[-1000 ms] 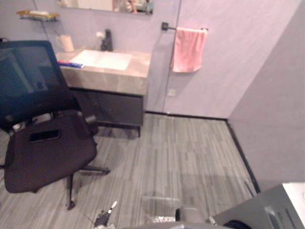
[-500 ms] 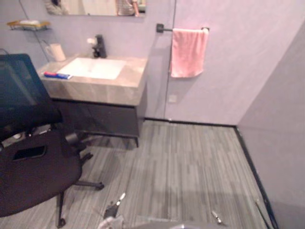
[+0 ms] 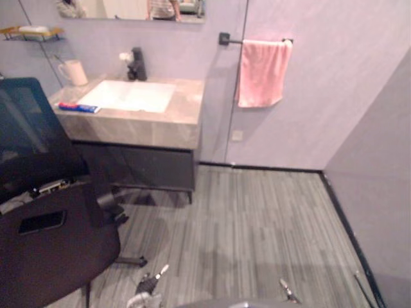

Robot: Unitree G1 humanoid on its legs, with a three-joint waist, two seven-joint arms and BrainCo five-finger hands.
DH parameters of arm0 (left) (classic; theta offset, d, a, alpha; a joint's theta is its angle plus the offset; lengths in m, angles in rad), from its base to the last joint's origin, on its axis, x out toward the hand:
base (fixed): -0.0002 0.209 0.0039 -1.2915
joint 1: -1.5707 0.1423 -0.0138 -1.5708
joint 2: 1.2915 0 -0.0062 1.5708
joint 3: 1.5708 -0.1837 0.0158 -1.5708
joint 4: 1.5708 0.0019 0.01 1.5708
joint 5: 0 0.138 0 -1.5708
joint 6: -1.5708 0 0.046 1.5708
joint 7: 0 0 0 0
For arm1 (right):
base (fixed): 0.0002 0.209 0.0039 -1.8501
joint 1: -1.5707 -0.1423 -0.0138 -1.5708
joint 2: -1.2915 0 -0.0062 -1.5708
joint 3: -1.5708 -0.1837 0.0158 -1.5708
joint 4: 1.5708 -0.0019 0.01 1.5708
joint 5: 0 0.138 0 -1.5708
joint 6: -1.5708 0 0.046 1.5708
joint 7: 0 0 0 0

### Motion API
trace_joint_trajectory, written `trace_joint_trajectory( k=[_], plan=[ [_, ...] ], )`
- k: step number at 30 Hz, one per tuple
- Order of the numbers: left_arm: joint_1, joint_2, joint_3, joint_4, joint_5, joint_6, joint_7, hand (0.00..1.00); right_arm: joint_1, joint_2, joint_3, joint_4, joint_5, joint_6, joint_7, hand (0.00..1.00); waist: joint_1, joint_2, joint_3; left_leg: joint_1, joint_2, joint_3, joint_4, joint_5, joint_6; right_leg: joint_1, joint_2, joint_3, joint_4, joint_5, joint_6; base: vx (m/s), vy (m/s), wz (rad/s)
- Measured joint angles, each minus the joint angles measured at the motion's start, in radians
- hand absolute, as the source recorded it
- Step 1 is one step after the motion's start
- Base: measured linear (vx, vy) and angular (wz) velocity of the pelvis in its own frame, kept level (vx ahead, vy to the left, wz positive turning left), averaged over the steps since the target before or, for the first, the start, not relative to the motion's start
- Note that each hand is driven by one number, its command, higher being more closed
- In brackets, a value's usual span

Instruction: Pick up the laundry basket with both hands and put the clothes into the washing machine.

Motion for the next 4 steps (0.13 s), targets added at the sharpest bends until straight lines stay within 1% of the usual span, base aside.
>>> trace_joint_trajectory(
  k=[2,4],
  plan=[
    [0.018,0.004,-0.001,0.005,0.000,0.000,0.000,0.00,0.008,-0.005,-0.006,0.011,-0.018,0.008,0.000,0.00,0.000,-0.001,0.000,0.010,-0.009,-0.001,-0.015,0.008,0.011,0.007,-0.002,0.002,-0.004,0.001,0.001,0.08,0.039,0.02],
    [0.024,0.009,-0.013,0.007,-0.003,-0.002,0.000,0.00,0.011,-0.011,-0.005,0.031,-0.035,0.014,0.003,0.00,0.001,-0.002,0.000,0.019,-0.014,-0.011,-0.015,0.009,0.012,0.024,-0.002,-0.004,-0.010,0.001,0.001,0.07,0.018,0.10]
  ],
)
